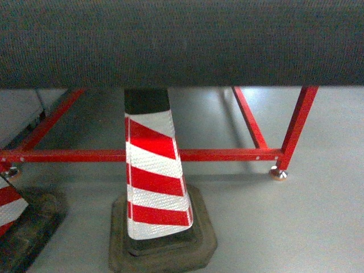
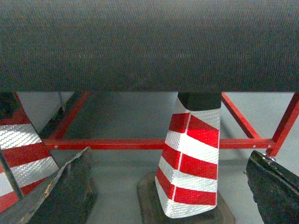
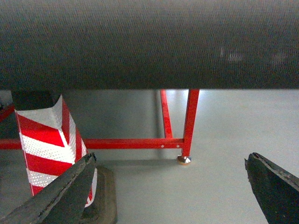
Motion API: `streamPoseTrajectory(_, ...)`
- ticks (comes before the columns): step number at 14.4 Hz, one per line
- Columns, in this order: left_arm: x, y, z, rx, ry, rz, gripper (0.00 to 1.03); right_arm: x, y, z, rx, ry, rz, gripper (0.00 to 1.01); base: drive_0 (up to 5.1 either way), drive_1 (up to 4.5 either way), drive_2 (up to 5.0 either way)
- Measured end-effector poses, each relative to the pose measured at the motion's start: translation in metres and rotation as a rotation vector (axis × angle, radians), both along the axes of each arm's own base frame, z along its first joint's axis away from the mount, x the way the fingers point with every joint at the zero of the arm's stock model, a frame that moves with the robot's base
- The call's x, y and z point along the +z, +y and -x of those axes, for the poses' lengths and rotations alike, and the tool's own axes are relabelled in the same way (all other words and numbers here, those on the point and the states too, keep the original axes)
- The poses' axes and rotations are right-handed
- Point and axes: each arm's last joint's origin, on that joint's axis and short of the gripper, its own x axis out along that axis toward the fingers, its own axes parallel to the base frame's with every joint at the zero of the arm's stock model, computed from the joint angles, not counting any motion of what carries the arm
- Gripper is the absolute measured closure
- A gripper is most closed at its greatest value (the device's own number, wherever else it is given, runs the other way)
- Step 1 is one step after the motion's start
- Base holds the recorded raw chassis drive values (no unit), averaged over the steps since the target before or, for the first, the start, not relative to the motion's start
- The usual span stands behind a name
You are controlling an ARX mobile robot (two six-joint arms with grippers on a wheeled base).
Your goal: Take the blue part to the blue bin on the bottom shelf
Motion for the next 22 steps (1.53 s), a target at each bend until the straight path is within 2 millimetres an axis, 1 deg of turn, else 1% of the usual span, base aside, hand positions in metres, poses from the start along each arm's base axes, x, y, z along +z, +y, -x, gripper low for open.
streamPoseTrajectory(22, 0.0, 0.0, 0.0, -0.002, 0.0, -0.001, 0.05, -0.0001, 0.0, 0.0, 0.0, 0.001, 0.0, 0.03, 0.0, 0.0, 0.0)
